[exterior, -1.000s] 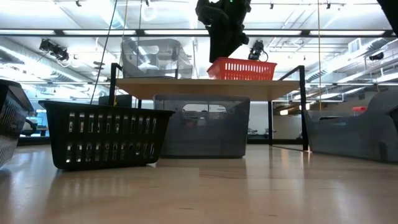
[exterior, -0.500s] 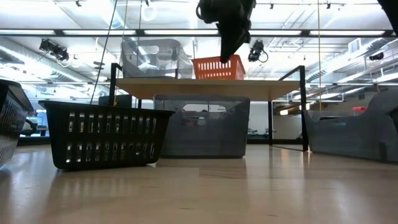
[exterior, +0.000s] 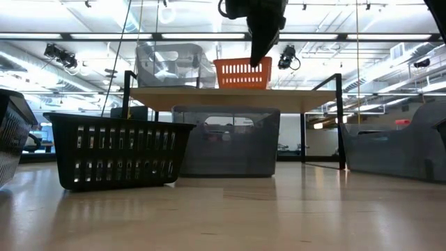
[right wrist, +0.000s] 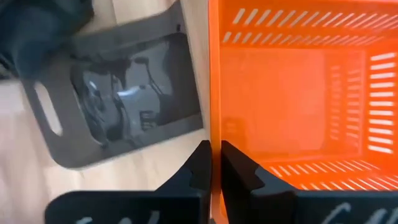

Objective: Stack baskets on shelf by color
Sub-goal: Put the middle orange bin on the shelf

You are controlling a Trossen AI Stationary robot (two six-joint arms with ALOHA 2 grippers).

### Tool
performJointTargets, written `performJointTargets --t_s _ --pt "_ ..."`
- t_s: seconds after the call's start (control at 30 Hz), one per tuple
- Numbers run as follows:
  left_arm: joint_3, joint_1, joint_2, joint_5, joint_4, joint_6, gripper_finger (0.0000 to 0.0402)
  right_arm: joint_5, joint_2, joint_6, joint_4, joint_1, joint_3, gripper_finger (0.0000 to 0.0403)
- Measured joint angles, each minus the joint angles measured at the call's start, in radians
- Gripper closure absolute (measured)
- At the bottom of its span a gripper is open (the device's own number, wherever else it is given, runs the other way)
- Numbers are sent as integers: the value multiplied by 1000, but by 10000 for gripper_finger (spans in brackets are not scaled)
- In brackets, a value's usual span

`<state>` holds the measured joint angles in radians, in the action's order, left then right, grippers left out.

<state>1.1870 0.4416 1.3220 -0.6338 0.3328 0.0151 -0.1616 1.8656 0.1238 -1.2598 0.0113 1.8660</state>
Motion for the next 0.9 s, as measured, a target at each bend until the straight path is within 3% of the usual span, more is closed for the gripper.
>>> performJointTargets --t_s 0.37,0.9 --pt "0 0 0 -1 0 0 376 -24 -1 -162 -35 0 0 368" --pt "0 0 0 -1 0 0 373 -27 -1 -271 -19 46 0 374"
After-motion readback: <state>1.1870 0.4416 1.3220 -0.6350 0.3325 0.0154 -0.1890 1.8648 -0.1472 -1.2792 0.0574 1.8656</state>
